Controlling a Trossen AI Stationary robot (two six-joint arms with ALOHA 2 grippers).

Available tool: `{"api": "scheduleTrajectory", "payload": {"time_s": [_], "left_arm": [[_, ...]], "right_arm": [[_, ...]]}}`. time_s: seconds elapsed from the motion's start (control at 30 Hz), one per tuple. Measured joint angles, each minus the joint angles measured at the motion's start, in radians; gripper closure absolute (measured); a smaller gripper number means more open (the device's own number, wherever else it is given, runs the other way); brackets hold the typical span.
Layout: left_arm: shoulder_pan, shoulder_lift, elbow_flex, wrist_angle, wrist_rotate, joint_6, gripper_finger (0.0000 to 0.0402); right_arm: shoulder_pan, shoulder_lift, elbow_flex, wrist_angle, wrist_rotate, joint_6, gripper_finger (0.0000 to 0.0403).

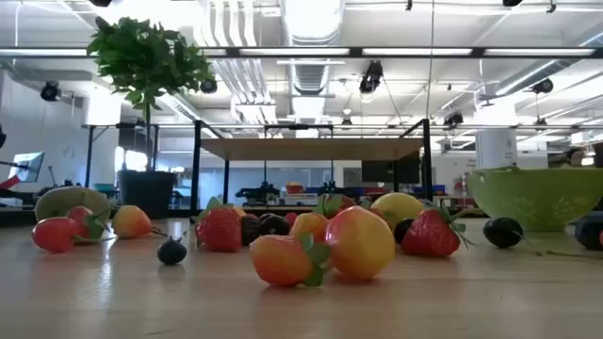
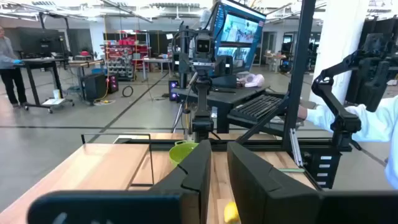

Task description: Pick & Place Fruit

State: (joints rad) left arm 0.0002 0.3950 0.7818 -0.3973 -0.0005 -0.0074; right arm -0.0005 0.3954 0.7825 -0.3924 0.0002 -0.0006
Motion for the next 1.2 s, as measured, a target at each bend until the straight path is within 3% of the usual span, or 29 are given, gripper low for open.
{"api": "scheduleTrajectory", "payload": {"time_s": [0.23, 1.2], "left_arm": [[0.0, 0.0, 0.0, 0.0, 0.0, 0.0, 0.0339], [0.0, 0.0, 0.0, 0.0, 0.0, 0.0, 0.0339]], "right_arm": [[0.0, 0.0, 0.0, 0.0, 0.0, 0.0, 0.0048], [0.0, 0.0, 0.0, 0.0, 0.0, 0.0, 0.0132]]}}
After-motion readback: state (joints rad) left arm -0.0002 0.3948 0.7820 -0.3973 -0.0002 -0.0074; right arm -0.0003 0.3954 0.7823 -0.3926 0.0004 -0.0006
